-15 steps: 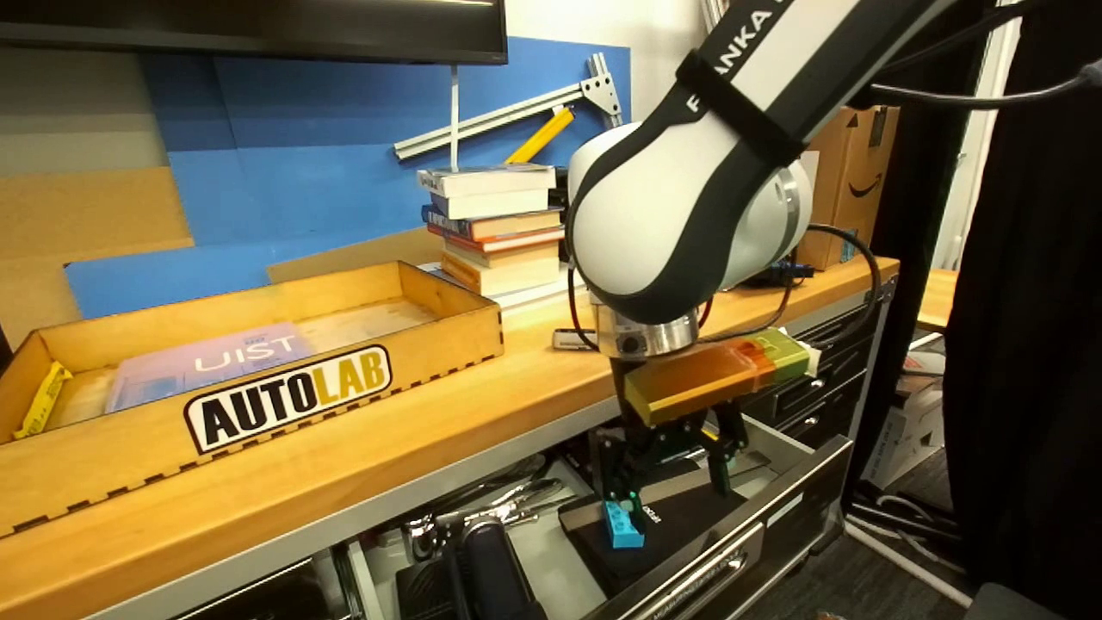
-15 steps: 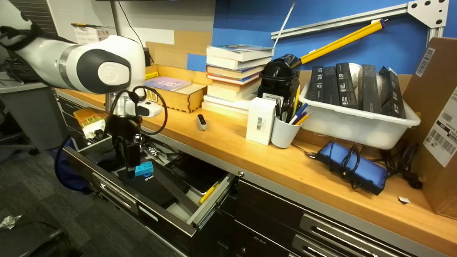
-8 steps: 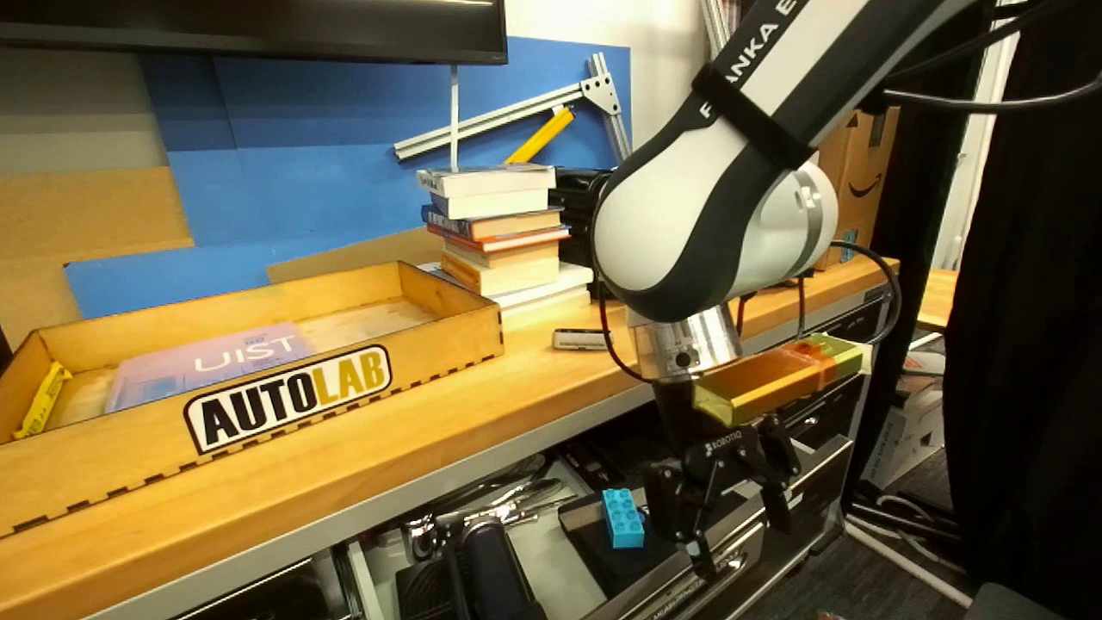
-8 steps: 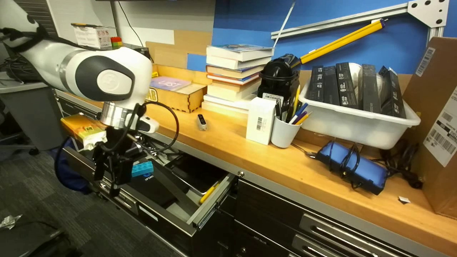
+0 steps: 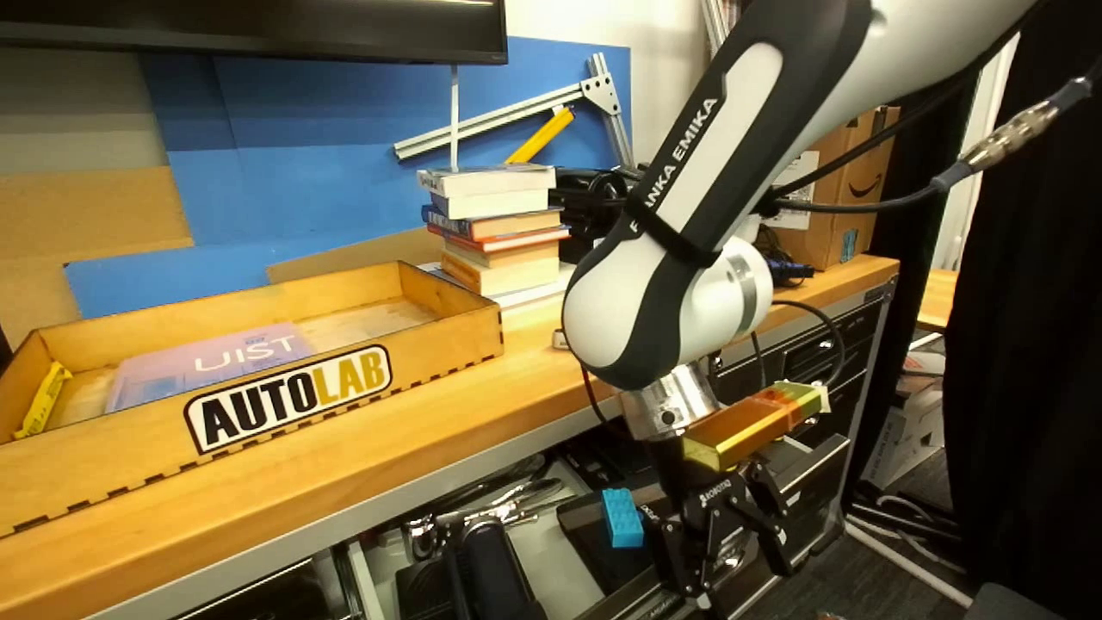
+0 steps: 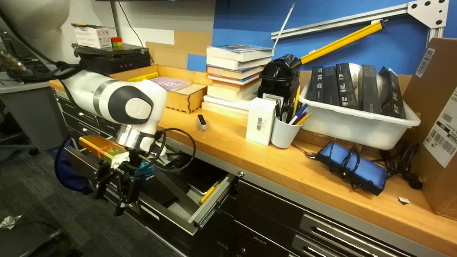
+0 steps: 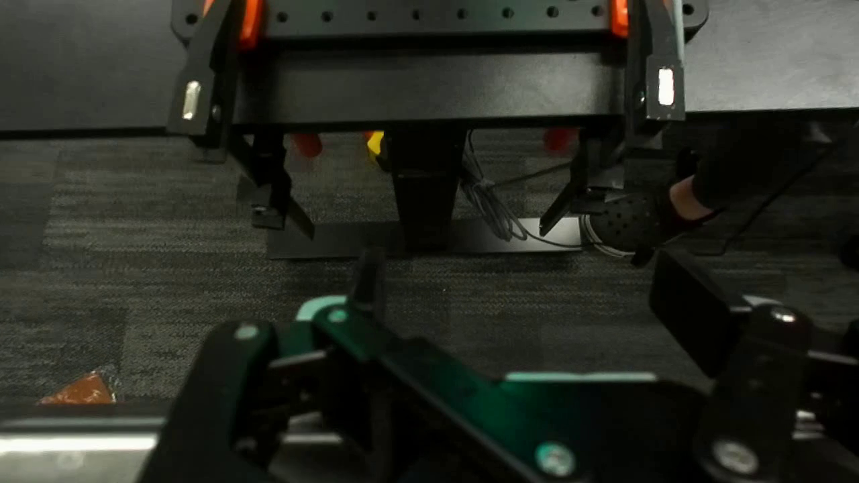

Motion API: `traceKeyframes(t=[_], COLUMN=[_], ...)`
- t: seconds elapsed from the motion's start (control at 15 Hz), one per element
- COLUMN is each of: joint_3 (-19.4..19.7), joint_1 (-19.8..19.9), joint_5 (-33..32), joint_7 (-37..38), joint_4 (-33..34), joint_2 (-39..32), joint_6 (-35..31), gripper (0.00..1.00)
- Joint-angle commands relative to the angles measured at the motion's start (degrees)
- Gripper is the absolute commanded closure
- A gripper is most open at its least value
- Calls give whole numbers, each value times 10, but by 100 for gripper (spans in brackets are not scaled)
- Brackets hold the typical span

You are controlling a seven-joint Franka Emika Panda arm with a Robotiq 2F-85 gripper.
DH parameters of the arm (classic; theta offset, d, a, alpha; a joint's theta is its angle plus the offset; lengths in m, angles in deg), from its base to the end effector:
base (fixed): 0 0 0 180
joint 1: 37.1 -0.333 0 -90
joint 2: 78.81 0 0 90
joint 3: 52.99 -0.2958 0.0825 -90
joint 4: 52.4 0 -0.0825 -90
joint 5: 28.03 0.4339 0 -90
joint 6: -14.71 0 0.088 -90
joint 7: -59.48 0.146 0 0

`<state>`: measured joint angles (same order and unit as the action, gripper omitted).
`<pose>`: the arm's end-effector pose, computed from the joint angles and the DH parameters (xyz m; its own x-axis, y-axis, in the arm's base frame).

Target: Put the blue object in the drawer and close the drawer

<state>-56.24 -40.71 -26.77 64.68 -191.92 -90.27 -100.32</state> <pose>0.4045 0.0530 0.0974 0.8099 0.0026 -0.5865 0.0259 -0.9992 0.0314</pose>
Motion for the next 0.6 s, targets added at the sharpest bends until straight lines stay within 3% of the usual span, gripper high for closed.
traceKeyframes(t=[0.0, 0.53], joint_3=[5, 18], joint_1=[5, -6], joint_5=[54, 85], joint_7=[41, 173], joint_4=[33, 85], joint_2=[-25, -70], joint_6=[-44, -195], gripper=[0, 0])
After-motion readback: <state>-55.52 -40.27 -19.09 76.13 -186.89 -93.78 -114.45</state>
